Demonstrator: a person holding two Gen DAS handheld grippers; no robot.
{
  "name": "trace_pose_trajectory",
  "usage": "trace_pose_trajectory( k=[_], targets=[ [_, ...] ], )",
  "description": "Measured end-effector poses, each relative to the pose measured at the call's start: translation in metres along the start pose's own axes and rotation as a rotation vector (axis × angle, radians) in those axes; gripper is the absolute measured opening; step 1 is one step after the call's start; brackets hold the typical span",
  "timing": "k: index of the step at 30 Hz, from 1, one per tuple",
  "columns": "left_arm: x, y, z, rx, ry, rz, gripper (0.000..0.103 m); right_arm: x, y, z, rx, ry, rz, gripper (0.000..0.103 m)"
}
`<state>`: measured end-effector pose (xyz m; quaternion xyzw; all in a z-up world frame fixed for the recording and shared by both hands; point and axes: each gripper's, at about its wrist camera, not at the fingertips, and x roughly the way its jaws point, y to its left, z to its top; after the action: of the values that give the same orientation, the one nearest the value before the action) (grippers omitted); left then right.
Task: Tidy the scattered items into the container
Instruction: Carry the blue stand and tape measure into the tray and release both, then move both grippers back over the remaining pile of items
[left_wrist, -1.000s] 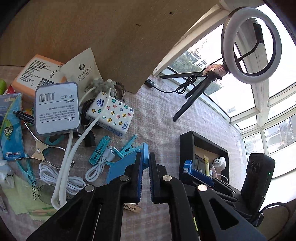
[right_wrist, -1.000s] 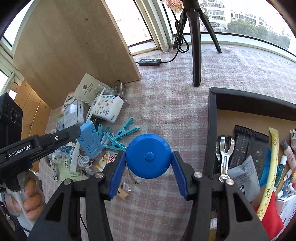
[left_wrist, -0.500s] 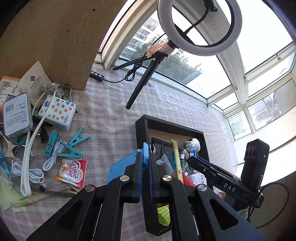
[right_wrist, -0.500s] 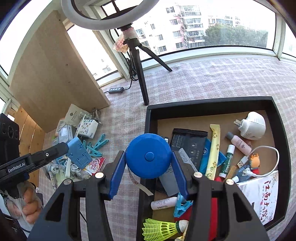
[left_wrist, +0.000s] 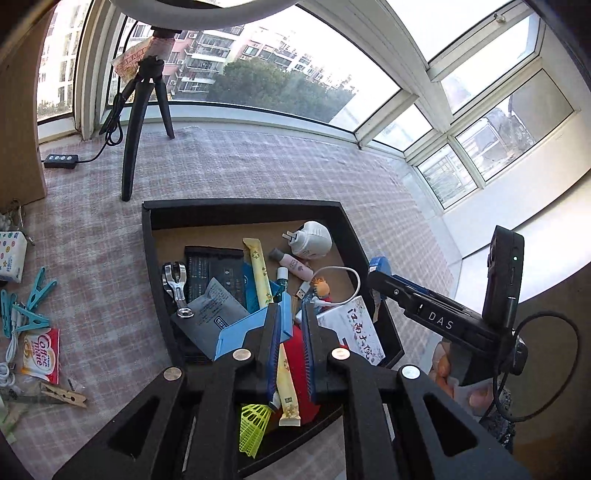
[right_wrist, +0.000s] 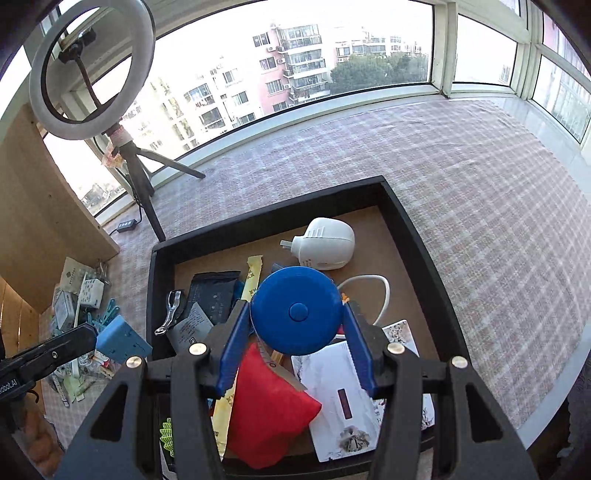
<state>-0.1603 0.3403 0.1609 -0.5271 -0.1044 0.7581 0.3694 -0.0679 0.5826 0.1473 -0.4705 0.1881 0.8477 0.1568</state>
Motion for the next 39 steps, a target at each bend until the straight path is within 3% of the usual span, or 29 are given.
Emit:
trace_pose_trajectory(
  k=[1,2,4,8,16,26,33,39],
  targets=[
    [0.0,-0.003,0.0,0.001,-0.008,0.0,0.049,-0.001,-0.005,0.0,0.012,0.0,-0.011,0.057],
    [0.0,-0.004,0.0,0.003,-0.014,-0.002,0.051,-0.003,-0.009,0.0,0.024,-0.004,-0.017,0.058],
    [0.001,-0.005,-0.001,0.01,-0.011,0.002,0.051,-0.005,-0.013,-0.001,0.043,-0.01,-0.012,0.063],
    [-0.001,0.003,-0.006,0.003,-0.003,0.017,0.051,-0.006,-0.011,-0.003,0.052,-0.01,0.011,0.064],
    [-0.019,0.032,-0.017,-0.033,-0.014,0.058,0.051,0.0,0.029,-0.007,-0.033,0.006,0.068,0.064],
    [-0.069,0.112,-0.043,-0.099,-0.048,0.199,0.051,0.012,0.11,-0.028,-0.259,0.04,0.198,0.064],
    [-0.114,0.188,-0.088,-0.197,-0.053,0.308,0.051,0.026,0.179,-0.059,-0.462,0.107,0.271,0.064],
    [-0.139,0.222,-0.127,-0.251,-0.05,0.363,0.051,0.041,0.225,-0.071,-0.568,0.155,0.293,0.064]
  ],
)
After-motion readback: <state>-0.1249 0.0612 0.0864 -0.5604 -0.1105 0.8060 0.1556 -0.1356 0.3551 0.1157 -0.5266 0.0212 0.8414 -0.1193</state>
